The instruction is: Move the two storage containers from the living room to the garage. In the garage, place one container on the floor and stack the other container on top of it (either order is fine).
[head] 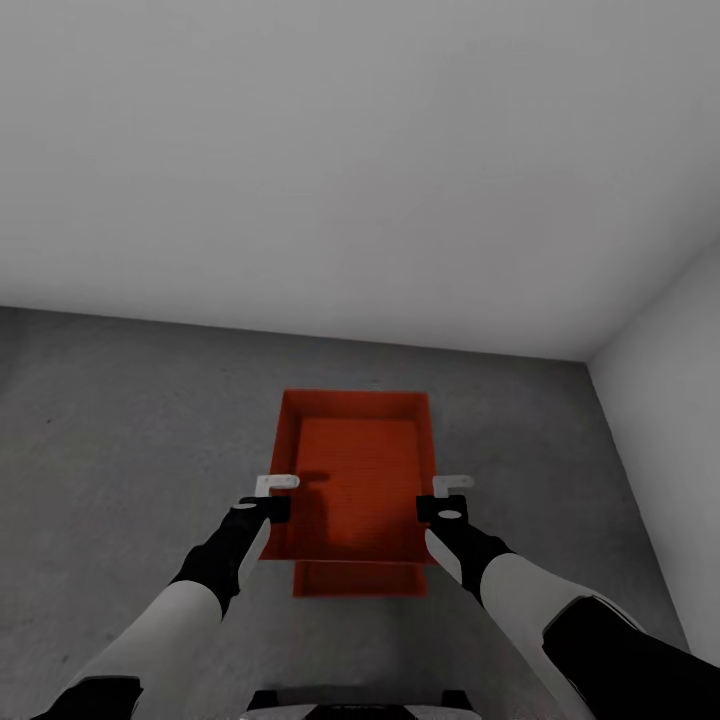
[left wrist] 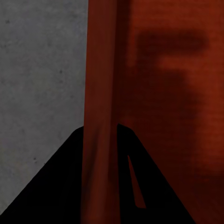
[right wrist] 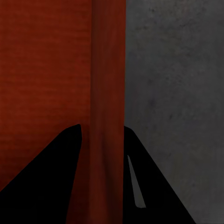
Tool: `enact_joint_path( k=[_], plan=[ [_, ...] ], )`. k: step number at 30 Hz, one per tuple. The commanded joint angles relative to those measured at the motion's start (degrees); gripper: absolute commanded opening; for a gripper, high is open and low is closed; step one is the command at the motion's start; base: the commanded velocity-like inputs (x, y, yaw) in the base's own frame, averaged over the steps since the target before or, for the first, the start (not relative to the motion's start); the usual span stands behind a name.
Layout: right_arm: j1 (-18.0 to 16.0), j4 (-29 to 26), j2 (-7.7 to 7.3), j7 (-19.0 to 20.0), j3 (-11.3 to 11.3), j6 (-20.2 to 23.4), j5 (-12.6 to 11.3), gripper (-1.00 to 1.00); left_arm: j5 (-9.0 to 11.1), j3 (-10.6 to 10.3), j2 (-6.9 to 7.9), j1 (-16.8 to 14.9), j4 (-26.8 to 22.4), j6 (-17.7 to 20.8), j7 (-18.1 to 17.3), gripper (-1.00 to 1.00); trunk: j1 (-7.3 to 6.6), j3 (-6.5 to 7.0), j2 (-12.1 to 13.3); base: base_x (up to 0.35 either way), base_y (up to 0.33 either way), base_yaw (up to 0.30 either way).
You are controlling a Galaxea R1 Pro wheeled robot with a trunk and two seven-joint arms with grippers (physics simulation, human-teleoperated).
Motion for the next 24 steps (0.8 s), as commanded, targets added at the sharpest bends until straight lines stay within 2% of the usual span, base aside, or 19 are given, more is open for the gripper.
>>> enact_joint_path(
  k=[1, 24],
  plan=[
    [-0.04, -0.20, 0.45, -0.05, -1.03, -0.94, 0.94, -1.00, -0.30, 0.93, -2.20, 0.00, -0.01, 0.35, -0.13, -1.00, 0.00, -0.13, -0.04, 0.000, 0.000, 0.000],
    [-0.04, -0.20, 0.44, -0.02, -1.03, -0.94, 0.95, -1.00, -0.28, 0.93, -2.18, 0.00, -0.01, 0.35, -0.13, -1.00, 0.00, -2.23, -0.04, 0.000, 0.000, 0.000]
  ],
)
